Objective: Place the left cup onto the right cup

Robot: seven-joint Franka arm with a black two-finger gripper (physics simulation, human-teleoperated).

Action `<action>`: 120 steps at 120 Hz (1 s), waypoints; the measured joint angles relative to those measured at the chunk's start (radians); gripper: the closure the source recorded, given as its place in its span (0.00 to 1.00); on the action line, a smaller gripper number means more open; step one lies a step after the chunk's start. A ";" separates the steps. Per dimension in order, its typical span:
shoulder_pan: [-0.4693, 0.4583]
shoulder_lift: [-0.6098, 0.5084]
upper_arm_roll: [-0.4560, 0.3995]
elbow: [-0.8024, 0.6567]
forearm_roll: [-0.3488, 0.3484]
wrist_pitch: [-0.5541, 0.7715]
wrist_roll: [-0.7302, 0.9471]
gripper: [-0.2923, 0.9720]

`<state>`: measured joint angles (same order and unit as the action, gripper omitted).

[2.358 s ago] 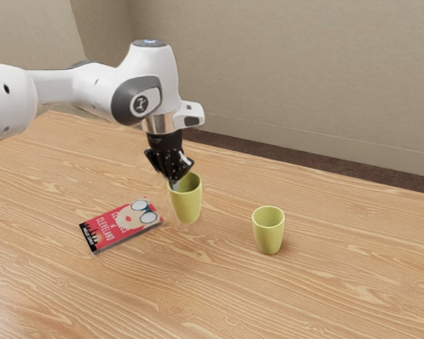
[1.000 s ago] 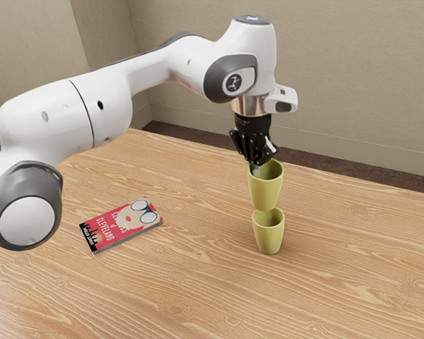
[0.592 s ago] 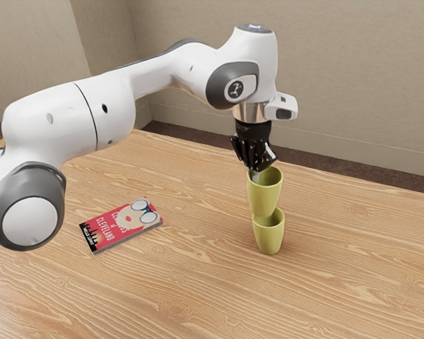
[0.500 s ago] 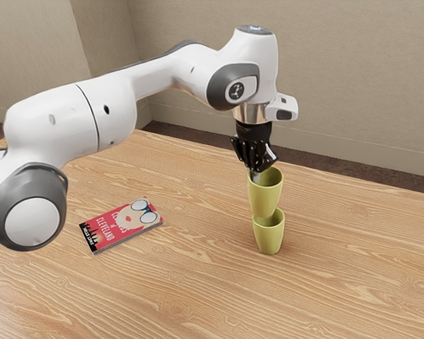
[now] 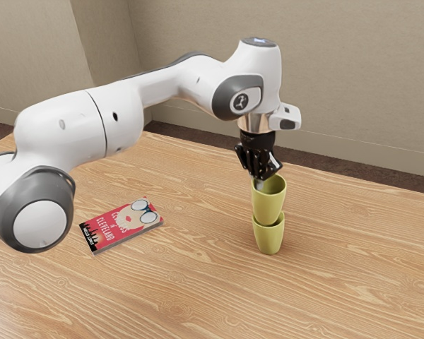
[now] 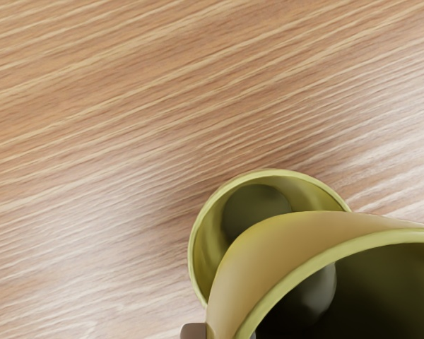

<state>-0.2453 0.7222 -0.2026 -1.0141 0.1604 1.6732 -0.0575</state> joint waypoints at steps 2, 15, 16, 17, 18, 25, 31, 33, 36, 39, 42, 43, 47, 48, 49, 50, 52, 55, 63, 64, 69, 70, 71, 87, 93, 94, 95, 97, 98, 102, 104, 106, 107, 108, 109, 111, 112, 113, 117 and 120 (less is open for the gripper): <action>0.000 0.000 0.000 0.000 0.000 0.001 0.000 0.85; 0.000 0.001 0.000 -0.002 0.000 0.003 -0.001 0.85; 0.000 0.001 0.000 -0.002 0.000 0.003 -0.001 0.85; 0.000 0.001 0.000 -0.002 0.000 0.003 -0.001 0.85; 0.000 0.002 0.000 -0.002 0.000 0.003 -0.001 0.85; -0.001 0.002 0.000 -0.005 0.000 0.004 -0.001 0.85; -0.001 0.003 0.000 -0.009 -0.001 0.005 -0.002 0.85; -0.001 0.003 0.000 -0.010 -0.001 0.005 -0.002 0.85; -0.001 0.003 -0.001 -0.011 -0.001 0.005 -0.002 0.85; -0.002 0.004 -0.001 -0.012 -0.001 0.006 -0.003 0.85; -0.002 0.005 -0.001 -0.013 -0.001 0.006 -0.003 0.85; -0.002 0.006 -0.001 -0.013 -0.001 0.006 -0.003 0.85; -0.004 0.006 -0.001 -0.014 -0.001 0.006 -0.004 0.85; -0.004 0.007 -0.001 -0.014 -0.001 0.006 -0.004 0.85; -0.005 0.007 -0.001 -0.014 -0.001 0.006 -0.004 0.85; -0.005 0.007 -0.001 -0.014 -0.001 0.006 -0.004 0.85; -0.005 0.008 0.000 -0.015 -0.001 0.006 -0.005 0.85; -0.006 0.008 -0.001 -0.016 -0.001 0.006 -0.005 0.82; -0.004 0.009 0.000 -0.022 -0.005 0.007 -0.005 0.70; -0.003 0.010 0.000 -0.022 -0.006 0.007 -0.005 0.69; -0.002 0.011 0.000 -0.025 -0.007 0.009 -0.006 0.61; -0.002 0.011 0.000 -0.026 -0.008 0.009 -0.006 0.60; -0.002 0.011 0.000 -0.026 -0.008 0.009 -0.006 0.58; -0.002 0.011 0.000 -0.029 -0.010 0.014 -0.007 0.42; -0.002 0.011 0.000 -0.029 -0.011 0.015 -0.007 0.38; -0.002 0.010 0.000 -0.029 -0.011 0.015 -0.007 0.37; -0.002 0.010 0.000 -0.029 -0.011 0.015 -0.008 0.37; -0.002 0.009 0.000 -0.029 -0.011 0.016 -0.008 0.36; -0.002 0.009 0.000 -0.029 -0.011 0.016 -0.008 0.35; -0.002 0.005 0.001 -0.030 -0.011 0.016 -0.008 0.34; -0.002 0.002 0.001 -0.031 -0.011 0.017 -0.008 0.33; -0.002 -0.002 0.001 -0.033 -0.011 0.017 -0.008 0.32; -0.001 -0.004 0.001 -0.034 -0.011 0.017 -0.008 0.32; -0.001 -0.007 0.002 -0.035 -0.011 0.017 -0.008 0.31; -0.001 -0.009 0.002 -0.035 -0.011 0.017 -0.008 0.31; 0.000 -0.014 0.002 -0.036 -0.010 0.017 -0.008 0.30; 0.000 -0.016 0.002 -0.036 -0.010 0.017 -0.008 0.30; 0.001 -0.019 0.003 -0.037 -0.010 0.017 -0.008 0.30; 0.002 -0.036 0.003 -0.045 -0.009 0.018 -0.008 0.29; 0.003 -0.051 0.003 -0.057 -0.009 0.018 -0.008 0.28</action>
<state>-0.2418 0.6707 -0.1994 -1.0707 0.1518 1.6909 -0.0658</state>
